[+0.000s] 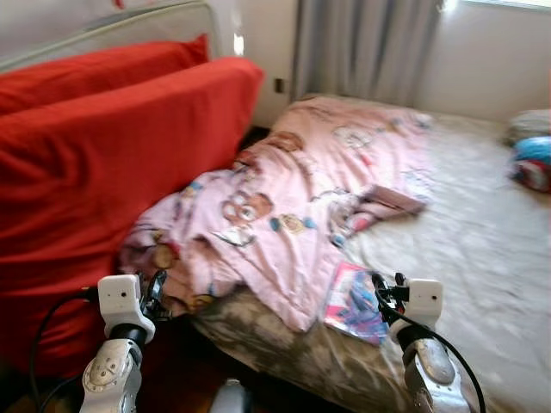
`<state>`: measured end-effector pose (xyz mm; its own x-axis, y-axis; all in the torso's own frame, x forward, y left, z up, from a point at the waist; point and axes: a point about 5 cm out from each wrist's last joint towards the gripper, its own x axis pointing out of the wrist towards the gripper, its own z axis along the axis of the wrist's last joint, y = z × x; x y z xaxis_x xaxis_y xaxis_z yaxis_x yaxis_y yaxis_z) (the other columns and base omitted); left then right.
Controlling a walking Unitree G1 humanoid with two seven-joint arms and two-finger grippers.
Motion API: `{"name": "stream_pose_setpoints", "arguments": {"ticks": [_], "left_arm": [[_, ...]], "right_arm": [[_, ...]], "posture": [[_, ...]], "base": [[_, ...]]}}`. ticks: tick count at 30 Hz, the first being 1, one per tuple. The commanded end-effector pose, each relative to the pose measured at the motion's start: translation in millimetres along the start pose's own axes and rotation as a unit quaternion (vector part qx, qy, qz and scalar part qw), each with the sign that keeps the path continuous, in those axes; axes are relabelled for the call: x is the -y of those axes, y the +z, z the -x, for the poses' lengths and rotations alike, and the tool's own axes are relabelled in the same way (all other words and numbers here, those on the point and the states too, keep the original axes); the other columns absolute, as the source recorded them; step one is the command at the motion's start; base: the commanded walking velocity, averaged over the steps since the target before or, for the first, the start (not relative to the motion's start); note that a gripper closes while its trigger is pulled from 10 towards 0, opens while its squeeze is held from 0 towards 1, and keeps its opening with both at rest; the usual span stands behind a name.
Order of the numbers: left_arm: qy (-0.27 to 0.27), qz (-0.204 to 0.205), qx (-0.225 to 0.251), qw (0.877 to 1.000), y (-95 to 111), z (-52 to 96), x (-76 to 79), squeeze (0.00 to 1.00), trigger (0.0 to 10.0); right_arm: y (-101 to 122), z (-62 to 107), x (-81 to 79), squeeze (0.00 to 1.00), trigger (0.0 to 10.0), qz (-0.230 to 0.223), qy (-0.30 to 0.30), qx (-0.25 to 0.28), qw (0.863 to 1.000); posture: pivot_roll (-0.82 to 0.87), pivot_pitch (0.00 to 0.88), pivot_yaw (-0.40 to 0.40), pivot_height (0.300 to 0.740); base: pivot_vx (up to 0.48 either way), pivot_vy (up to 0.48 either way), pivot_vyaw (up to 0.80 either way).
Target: Clean up the room
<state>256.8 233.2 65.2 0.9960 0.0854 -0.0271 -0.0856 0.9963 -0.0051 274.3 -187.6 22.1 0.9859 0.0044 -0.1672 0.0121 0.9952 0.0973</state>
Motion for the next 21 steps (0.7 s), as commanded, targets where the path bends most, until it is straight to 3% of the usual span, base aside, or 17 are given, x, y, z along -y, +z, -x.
{"name": "stream_pose_setpoints", "arguments": {"ticks": [1,18,21], "left_arm": [[-0.013,0.001,0.000,1.000,1.2,-2.5,4.6,0.00,10.0],[-0.024,0.013,-0.007,1.000,0.1,-3.6,8.2,0.00,10.0],[-0.026,0.014,-0.006,1.000,0.8,-4.4,8.9,0.00,10.0]], "right_arm": [[-0.8,1.5,4.0,0.00,10.0,-0.007,-0.012,-0.001,1.000],[-1.9,2.1,3.5,0.00,10.0,-0.015,-0.013,-0.002,1.000],[-2.4,2.2,3.2,0.00,10.0,-0.014,-0.012,-0.003,1.000]], "posture": [[0.06,0.000,-0.033,0.646],[0.05,0.000,-0.024,0.646],[0.05,0.000,-0.022,0.646]], "base": [[0.000,0.000,0.00],[0.000,0.000,0.00],[0.251,0.000,0.00]]}}
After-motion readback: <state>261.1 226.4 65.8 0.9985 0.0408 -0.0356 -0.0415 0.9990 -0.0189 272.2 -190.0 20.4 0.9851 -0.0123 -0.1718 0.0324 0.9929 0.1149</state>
